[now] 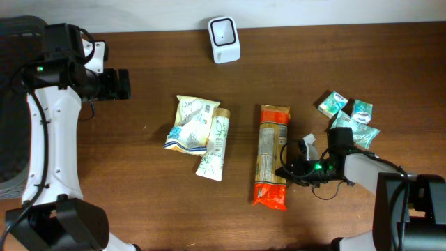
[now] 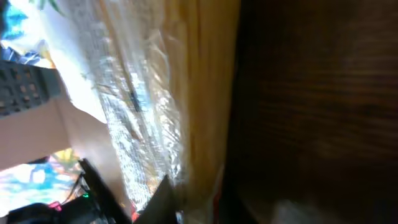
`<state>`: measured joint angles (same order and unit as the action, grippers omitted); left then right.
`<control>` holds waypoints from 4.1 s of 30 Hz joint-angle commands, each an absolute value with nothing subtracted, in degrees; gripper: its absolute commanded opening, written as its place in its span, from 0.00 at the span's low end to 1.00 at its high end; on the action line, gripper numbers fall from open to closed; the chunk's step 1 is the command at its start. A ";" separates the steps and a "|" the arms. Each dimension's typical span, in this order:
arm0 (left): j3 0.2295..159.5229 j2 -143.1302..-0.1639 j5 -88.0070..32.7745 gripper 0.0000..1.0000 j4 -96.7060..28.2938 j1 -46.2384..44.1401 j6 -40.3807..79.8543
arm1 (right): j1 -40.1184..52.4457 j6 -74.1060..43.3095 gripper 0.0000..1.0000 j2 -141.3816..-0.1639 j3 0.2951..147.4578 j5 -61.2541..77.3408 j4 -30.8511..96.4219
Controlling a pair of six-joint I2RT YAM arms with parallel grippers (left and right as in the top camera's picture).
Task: Scan the item barcode
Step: 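Grasp the red-and-yellow spaghetti package with the right gripper, then raise the spaghetti package upright and hold it at the white scanner, then carry the spaghetti package right and lay it down beside the tissues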
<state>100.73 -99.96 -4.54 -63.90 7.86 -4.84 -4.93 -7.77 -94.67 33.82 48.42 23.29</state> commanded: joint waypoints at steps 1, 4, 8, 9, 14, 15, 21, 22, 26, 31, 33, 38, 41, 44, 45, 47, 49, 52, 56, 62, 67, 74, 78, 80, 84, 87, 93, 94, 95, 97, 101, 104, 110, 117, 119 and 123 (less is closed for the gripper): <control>101.21 -99.39 -5.15 0.99 -63.94 8.01 -4.32 | -4.58 -10.00 0.04 -96.90 32.45 42.13 21.17; 101.21 -99.39 -5.15 0.99 -63.94 8.01 -4.32 | -4.49 -9.28 0.04 -95.33 42.46 41.45 30.33; 101.21 -99.39 -5.17 0.99 -63.94 8.01 -4.32 | 6.52 -6.48 0.04 -92.36 70.28 13.52 61.28; 101.21 -99.39 -5.15 0.99 -63.94 8.01 -4.32 | 10.28 -7.27 0.04 -92.36 73.87 7.68 64.62; 101.21 -99.39 -5.15 0.99 -63.96 8.01 -4.32 | 31.99 -22.00 0.04 -97.86 76.97 -25.58 76.16; 101.21 -99.39 -5.15 0.99 -63.94 8.01 -4.32 | 32.29 -22.06 0.04 -100.51 76.64 -25.32 76.20; 101.21 -99.39 -5.15 0.99 -63.94 8.05 -4.32 | 41.95 -22.96 0.04 -107.26 76.66 -18.61 70.94; 101.21 -99.39 -5.15 0.99 -63.94 8.05 -4.32 | 43.75 -23.03 0.04 -107.26 76.66 -18.46 69.95; 101.21 -99.39 -5.15 0.99 -63.94 8.05 -4.32 | 51.16 -22.79 0.04 -109.73 76.62 -16.60 67.13; 101.21 -99.39 -5.17 0.99 -63.94 8.05 -4.32 | 55.44 -22.94 0.62 -111.81 76.62 -9.21 62.63; 101.21 -99.39 -5.15 0.99 -63.94 8.05 -4.32 | 54.08 -23.00 0.68 -111.81 76.62 -9.58 62.81; 101.21 -99.39 -5.15 0.99 -63.94 8.05 -4.32 | 47.16 -22.98 0.77 -108.90 80.47 -9.58 65.69; 101.21 -99.39 -5.17 0.99 -63.94 8.05 -4.32 | 46.81 -23.05 0.96 -107.85 81.47 -8.97 67.31; 101.21 -99.39 -5.15 0.99 -63.94 8.05 -4.32 | 46.85 -23.49 0.99 -109.12 76.34 -7.90 65.98; 101.21 -99.39 -5.17 0.99 -63.94 8.05 -4.32 | 46.85 -23.46 0.99 -109.12 75.09 -7.90 65.14; 101.21 -99.39 -5.15 0.99 -63.94 8.05 -4.32 | 46.85 -23.49 0.99 -109.12 73.71 -7.88 64.55; 101.21 -99.39 -5.15 0.99 -63.94 8.05 -4.32 | 46.85 -23.46 0.99 -109.12 71.46 -6.72 62.76; 101.21 -99.39 -5.15 0.99 -63.94 8.05 -4.32 | 46.85 -23.46 0.99 -109.12 68.34 -6.00 60.07; 101.21 -99.39 -5.15 0.99 -63.94 7.99 -4.32 | 46.85 -23.46 0.59 -109.12 64.55 -5.98 56.45; 101.21 -99.39 -5.15 0.99 -64.01 8.01 -4.32 | 44.84 -22.26 0.04 -107.20 69.43 2.24 57.69; 101.21 -99.39 -5.15 0.99 -63.96 8.01 -4.32 | 30.04 -10.57 0.04 -91.09 74.19 24.60 58.00; 101.21 -99.39 -5.15 0.99 -63.99 8.01 -4.32 | 14.11 10.28 0.04 -88.23 74.17 70.52 56.40; 101.21 -99.39 -5.15 0.99 -63.99 8.05 -4.32 | 14.11 0.78 0.04 -88.23 74.17 85.08 41.80; 101.21 -99.39 -5.17 0.99 -63.96 8.01 -4.32 | 14.11 -4.21 0.04 -88.23 74.17 83.59 37.56; 101.21 -99.39 -5.17 0.99 -63.99 8.01 -4.32 | 14.28 -15.57 0.04 -88.23 74.65 64.66 37.01; 101.21 -99.39 -5.17 0.99 -63.96 8.01 -4.32 | 15.90 -12.78 0.04 -90.61 87.29 47.99 46.76; 101.21 -99.39 -5.17 0.99 -63.99 8.01 -4.32 | 27.92 -2.04 0.04 -119.20 130.96 -7.01 64.93; 101.21 -99.39 -5.17 0.99 -63.99 8.01 -4.32 | 29.04 -0.16 0.04 -122.80 131.07 -18.59 60.88; 101.21 -99.39 -5.15 0.99 -63.99 8.01 -4.32 | 29.67 0.21 0.04 -126.50 131.07 -29.36 57.58; 101.21 -99.39 -5.15 0.99 -63.99 8.01 -4.32 | 29.08 4.38 0.04 -135.52 131.07 -49.21 48.38; 101.21 -99.39 -5.17 0.99 -63.99 8.01 -4.32 | 28.01 8.73 0.04 -144.22 131.04 -56.18 41.32; 101.21 -99.39 -5.15 0.99 -63.99 8.01 -4.32 | 27.99 8.56 0.04 -144.49 131.07 -56.01 40.86; 101.21 -99.39 -5.17 0.99 -63.99 8.01 -4.32 | 28.01 8.56 0.04 -144.49 131.07 -56.01 40.21; 101.21 -99.39 -5.17 0.99 -63.99 8.01 -4.32 | 27.46 1.02 0.04 -136.44 131.20 -38.09 48.36; 101.21 -99.39 -5.17 0.99 -63.99 8.01 -4.32 | 26.13 -1.83 0.04 -127.57 131.20 -26.28 53.84; 101.21 -99.39 -5.17 0.99 -63.99 8.01 -4.32 | 16.75 -4.01 0.04 -107.81 131.20 12.27 69.58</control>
<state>100.73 -99.96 -4.56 -64.01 7.90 -4.86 22.37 -1.61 -116.66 129.25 -8.14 64.29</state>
